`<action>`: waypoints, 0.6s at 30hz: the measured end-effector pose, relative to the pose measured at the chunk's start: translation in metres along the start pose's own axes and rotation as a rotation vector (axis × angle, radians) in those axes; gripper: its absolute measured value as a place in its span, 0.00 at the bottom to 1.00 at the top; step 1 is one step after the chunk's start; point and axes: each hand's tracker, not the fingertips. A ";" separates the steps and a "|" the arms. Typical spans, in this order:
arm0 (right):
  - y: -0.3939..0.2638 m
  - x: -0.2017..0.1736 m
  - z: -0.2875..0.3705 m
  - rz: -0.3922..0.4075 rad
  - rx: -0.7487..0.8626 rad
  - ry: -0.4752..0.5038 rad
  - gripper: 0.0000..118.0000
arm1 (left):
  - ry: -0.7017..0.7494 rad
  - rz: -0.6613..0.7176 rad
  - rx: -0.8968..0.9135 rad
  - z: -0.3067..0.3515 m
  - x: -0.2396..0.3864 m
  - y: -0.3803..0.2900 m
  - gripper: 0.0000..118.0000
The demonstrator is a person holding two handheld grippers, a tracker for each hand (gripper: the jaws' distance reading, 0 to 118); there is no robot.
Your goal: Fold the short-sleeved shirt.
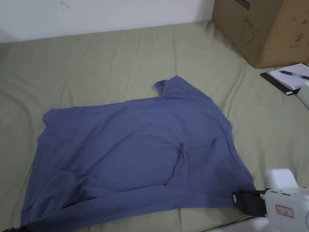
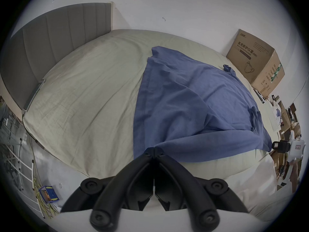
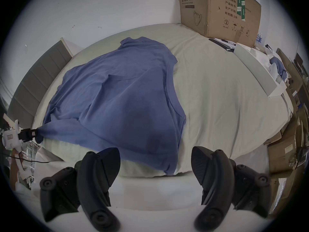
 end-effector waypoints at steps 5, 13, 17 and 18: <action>0.001 -0.009 -0.008 0.097 0.005 -0.067 0.07 | 0.006 -0.007 -0.012 -0.005 0.000 0.003 0.00; -0.006 0.005 0.001 0.008 0.004 0.010 0.02 | 0.019 -0.026 -0.020 -0.004 0.004 0.007 0.00; 0.009 0.008 0.018 -0.025 0.056 0.022 0.02 | 0.021 -0.048 0.009 0.005 0.007 0.019 0.00; 0.014 0.010 0.020 -0.028 0.064 0.023 0.02 | 0.017 -0.052 0.013 0.005 0.008 0.026 0.00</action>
